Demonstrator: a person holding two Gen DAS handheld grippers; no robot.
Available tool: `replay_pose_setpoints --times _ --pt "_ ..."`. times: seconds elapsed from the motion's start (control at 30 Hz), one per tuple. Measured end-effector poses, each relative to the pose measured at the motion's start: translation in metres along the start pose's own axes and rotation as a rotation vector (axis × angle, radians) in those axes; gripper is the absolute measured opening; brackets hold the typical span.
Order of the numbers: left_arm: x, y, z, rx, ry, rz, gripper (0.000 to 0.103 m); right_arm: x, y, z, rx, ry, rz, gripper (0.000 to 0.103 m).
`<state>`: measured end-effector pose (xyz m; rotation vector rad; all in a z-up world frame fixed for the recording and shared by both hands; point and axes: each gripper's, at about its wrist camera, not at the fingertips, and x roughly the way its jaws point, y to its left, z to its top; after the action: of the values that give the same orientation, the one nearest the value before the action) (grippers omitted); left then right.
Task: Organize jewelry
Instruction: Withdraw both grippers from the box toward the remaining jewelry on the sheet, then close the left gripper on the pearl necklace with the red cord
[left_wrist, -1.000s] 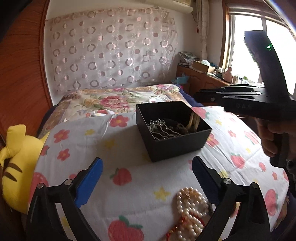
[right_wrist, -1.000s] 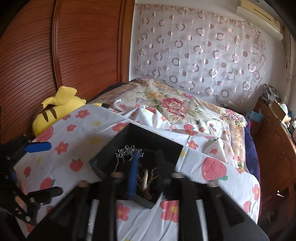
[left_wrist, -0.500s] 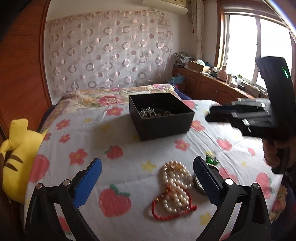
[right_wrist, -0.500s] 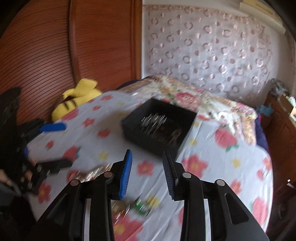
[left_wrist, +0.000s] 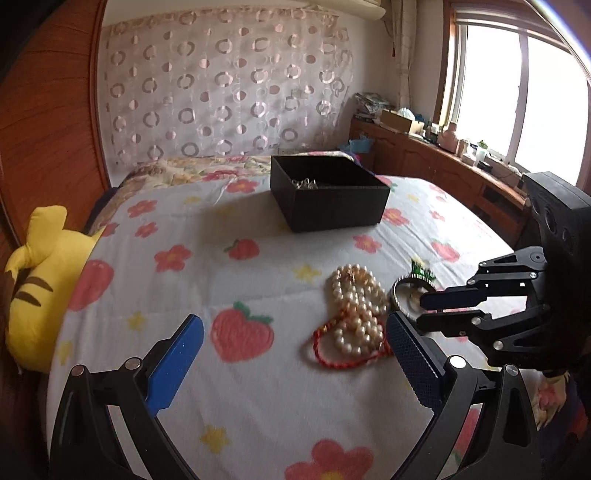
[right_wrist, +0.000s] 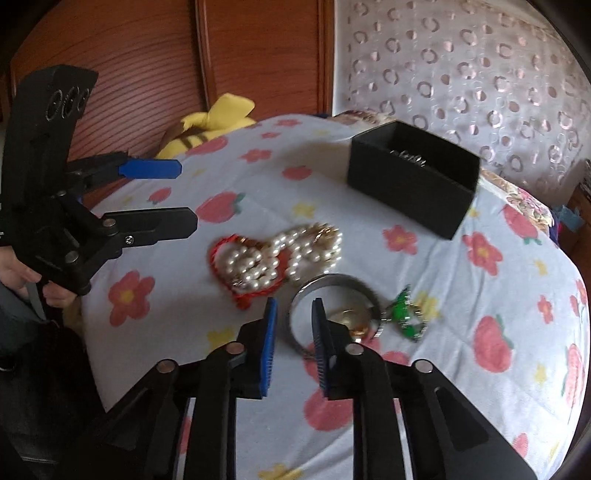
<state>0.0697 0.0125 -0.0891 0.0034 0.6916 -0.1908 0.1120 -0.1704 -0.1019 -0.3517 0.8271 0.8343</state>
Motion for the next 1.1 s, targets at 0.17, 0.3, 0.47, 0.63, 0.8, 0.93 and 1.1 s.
replay_pose_setpoints --times 0.17,0.3,0.47,0.63,0.8,0.93,1.1 --pt "0.001 -0.001 -0.009 0.003 0.029 -0.006 0.095 0.013 0.006 0.002 -0.025 0.051 -0.033 0.016" --pt "0.003 -0.003 -0.011 0.011 0.046 -0.005 0.095 0.016 0.005 0.002 -0.030 0.049 -0.036 0.006" --pt "0.004 -0.005 -0.013 0.018 0.058 -0.020 0.095 -0.001 0.003 -0.002 -0.013 -0.025 -0.065 0.006" --pt "0.007 -0.007 -0.012 0.018 0.072 -0.054 0.078 -0.023 -0.001 -0.002 0.001 -0.094 -0.096 0.006" --pt "0.015 -0.004 -0.010 0.007 0.107 -0.083 0.048 -0.033 -0.007 -0.011 0.029 -0.123 -0.123 0.006" --pt "0.024 -0.003 -0.008 0.012 0.135 -0.076 0.031 -0.031 -0.008 -0.021 0.067 -0.131 -0.120 0.006" --pt "0.035 -0.003 -0.004 0.043 0.166 -0.060 0.024 -0.024 -0.008 -0.028 0.089 -0.122 -0.112 0.006"
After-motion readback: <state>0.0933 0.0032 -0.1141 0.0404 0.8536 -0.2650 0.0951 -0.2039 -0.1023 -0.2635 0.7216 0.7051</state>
